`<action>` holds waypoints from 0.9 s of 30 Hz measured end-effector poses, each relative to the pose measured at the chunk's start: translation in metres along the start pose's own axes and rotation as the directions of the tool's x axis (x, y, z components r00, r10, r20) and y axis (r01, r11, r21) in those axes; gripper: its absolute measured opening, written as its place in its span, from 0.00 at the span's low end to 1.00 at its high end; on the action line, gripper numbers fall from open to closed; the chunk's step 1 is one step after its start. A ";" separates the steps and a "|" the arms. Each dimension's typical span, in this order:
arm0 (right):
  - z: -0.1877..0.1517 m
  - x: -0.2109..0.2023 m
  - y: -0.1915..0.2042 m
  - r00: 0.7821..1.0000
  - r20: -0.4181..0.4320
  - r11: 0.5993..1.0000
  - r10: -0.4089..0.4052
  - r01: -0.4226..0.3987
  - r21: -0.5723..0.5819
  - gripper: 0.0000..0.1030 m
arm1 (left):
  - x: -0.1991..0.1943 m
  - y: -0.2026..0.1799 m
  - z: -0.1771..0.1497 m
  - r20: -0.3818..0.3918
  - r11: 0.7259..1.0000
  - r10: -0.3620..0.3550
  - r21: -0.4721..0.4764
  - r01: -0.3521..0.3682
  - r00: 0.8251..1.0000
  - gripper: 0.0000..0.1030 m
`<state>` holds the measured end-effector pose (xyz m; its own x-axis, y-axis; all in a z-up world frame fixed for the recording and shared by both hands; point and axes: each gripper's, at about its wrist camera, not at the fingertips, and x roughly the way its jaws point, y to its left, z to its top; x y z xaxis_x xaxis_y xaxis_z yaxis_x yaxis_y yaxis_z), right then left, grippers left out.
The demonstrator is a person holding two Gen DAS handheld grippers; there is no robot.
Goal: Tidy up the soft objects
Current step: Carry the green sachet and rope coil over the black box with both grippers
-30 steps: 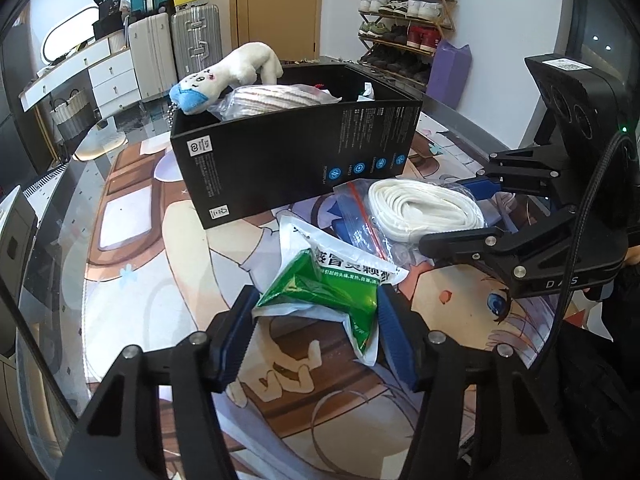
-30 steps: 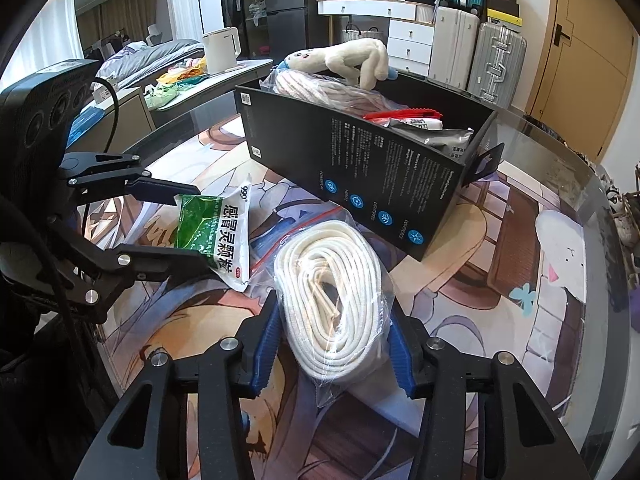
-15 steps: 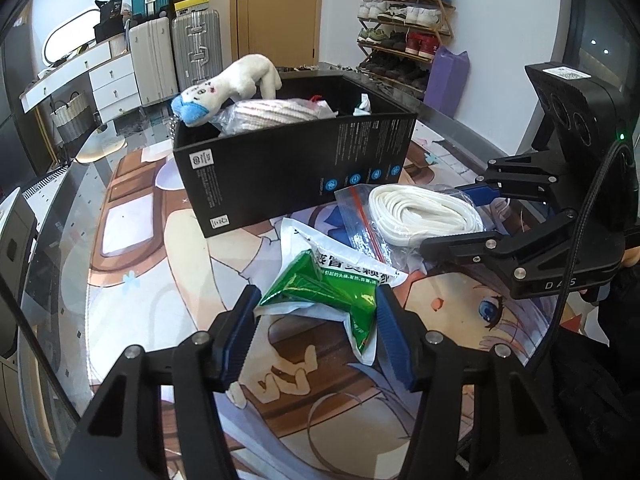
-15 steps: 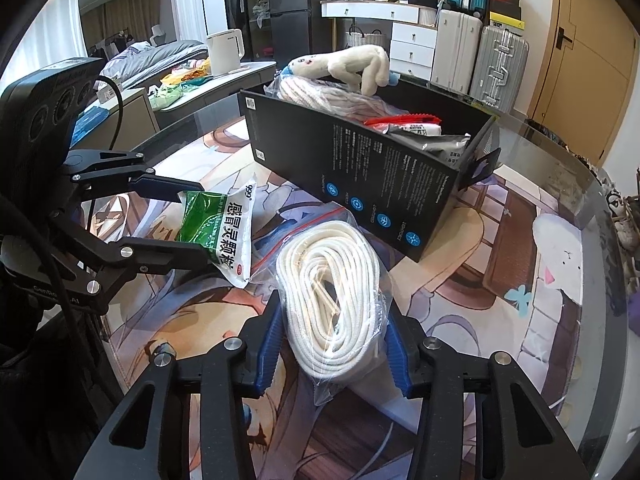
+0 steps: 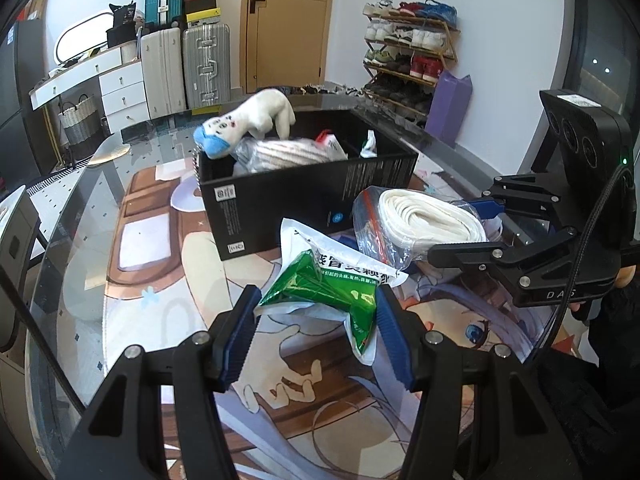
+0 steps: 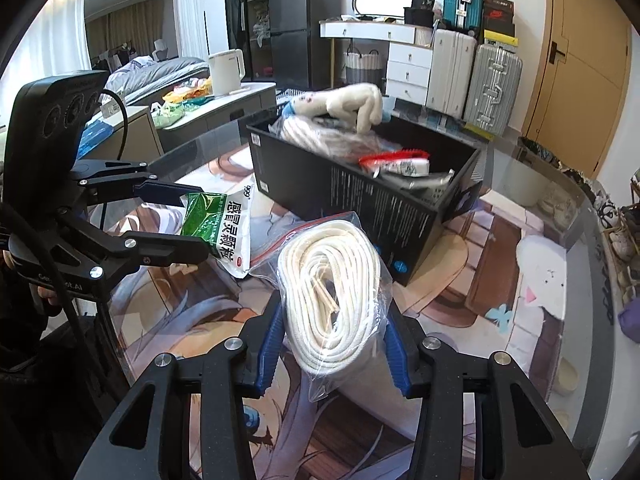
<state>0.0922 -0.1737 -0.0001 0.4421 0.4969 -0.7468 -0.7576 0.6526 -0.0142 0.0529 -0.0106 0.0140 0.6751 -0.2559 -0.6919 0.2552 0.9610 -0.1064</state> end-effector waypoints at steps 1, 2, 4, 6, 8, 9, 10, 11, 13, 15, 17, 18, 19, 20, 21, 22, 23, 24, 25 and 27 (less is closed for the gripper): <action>0.001 -0.003 0.000 1.000 0.008 1.000 -0.002 0.002 -0.001 0.44 | -0.002 0.000 0.001 0.007 1.000 -0.001 -0.003 0.001 1.000 0.56; 0.002 -0.005 0.000 1.000 0.015 1.000 -0.003 0.003 -0.002 0.44 | -0.003 0.002 0.000 0.012 1.000 -0.002 -0.005 0.002 1.000 0.56; 0.003 -0.010 0.000 1.000 0.028 1.000 -0.007 0.007 -0.001 0.44 | -0.005 0.003 0.002 0.023 1.000 -0.004 -0.011 0.004 1.000 0.56; 0.005 -0.016 -0.001 0.999 0.046 1.000 -0.012 0.012 0.000 0.44 | -0.008 0.004 0.003 0.035 1.000 -0.005 -0.018 0.006 0.999 0.56; 0.006 -0.020 -0.001 0.998 0.058 1.000 -0.015 0.015 0.004 0.44 | -0.010 0.005 0.004 0.048 1.000 -0.008 -0.026 0.010 0.999 0.56; 0.006 -0.023 -0.001 0.998 0.063 1.000 -0.018 0.018 0.005 0.44 | -0.012 0.005 0.004 0.053 1.000 -0.009 -0.029 0.010 0.999 0.56; 0.006 -0.026 -0.001 0.997 0.070 1.000 -0.021 0.021 0.007 0.44 | -0.013 0.006 0.004 0.059 0.999 -0.006 -0.031 0.007 0.998 0.56; 0.006 -0.029 0.000 0.997 0.075 1.000 -0.024 0.023 0.009 0.44 | -0.014 0.007 0.005 0.063 0.999 -0.005 -0.033 0.007 0.998 0.56; 0.007 -0.034 -0.001 0.995 0.090 0.999 -0.031 0.029 0.014 0.44 | -0.017 0.007 0.007 0.075 0.999 -0.006 -0.038 0.009 0.997 0.56; 0.009 -0.038 -0.003 0.994 0.104 0.999 -0.038 0.037 0.021 0.44 | -0.020 0.007 0.008 0.087 0.999 -0.002 -0.045 0.006 0.996 0.56; 0.011 -0.043 -0.005 0.992 0.115 0.999 -0.044 0.041 0.029 0.44 | -0.023 0.008 0.010 0.099 0.999 0.001 -0.051 0.004 0.995 0.56; 0.011 -0.046 -0.006 0.991 0.123 0.998 -0.049 0.045 0.034 0.44 | -0.025 0.009 0.011 0.107 0.999 0.003 -0.053 0.003 0.994 0.56; 0.011 -0.049 -0.007 0.990 0.130 0.998 -0.052 0.047 0.038 0.44 | -0.027 0.009 0.012 0.115 0.998 0.006 -0.056 0.000 0.993 0.56; 0.012 -0.051 -0.009 0.989 0.137 0.998 -0.057 0.051 0.044 0.44 | -0.029 0.010 0.012 0.121 0.998 0.008 -0.059 -0.001 0.993 0.56; 0.012 -0.053 -0.011 0.988 0.143 0.997 -0.061 0.054 0.051 0.44 | -0.030 0.010 0.013 0.126 0.998 0.010 -0.061 -0.002 0.992 0.56; 0.012 -0.056 -0.012 0.986 0.151 0.997 -0.065 0.057 0.060 0.44 | -0.031 0.011 0.014 0.133 0.998 0.013 -0.066 -0.005 0.991 0.56; 0.013 -0.058 -0.013 0.985 0.158 0.996 -0.071 0.061 0.067 0.44 | -0.032 0.012 0.015 0.137 0.997 0.017 -0.072 -0.007 0.990 0.56; 0.013 -0.059 -0.015 0.984 0.163 0.995 -0.077 0.065 0.076 0.44 | -0.032 0.013 0.016 0.140 0.997 0.017 -0.081 -0.006 0.990 0.56; 0.014 -0.061 -0.017 0.982 0.169 0.994 -0.086 0.072 0.087 0.44 | -0.033 0.015 0.018 0.144 0.995 0.018 -0.096 -0.004 0.989 0.56; 0.016 -0.062 -0.020 0.979 0.176 0.991 -0.099 0.081 0.106 0.44 | -0.035 0.017 0.020 0.155 0.994 0.023 -0.113 -0.005 0.988 0.56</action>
<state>0.0875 -0.2088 0.0574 0.5923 0.5226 -0.6133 -0.6640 0.7478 -0.0040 0.0477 0.0127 0.0510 0.7801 -0.2469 -0.5749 0.1715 0.9680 -0.1830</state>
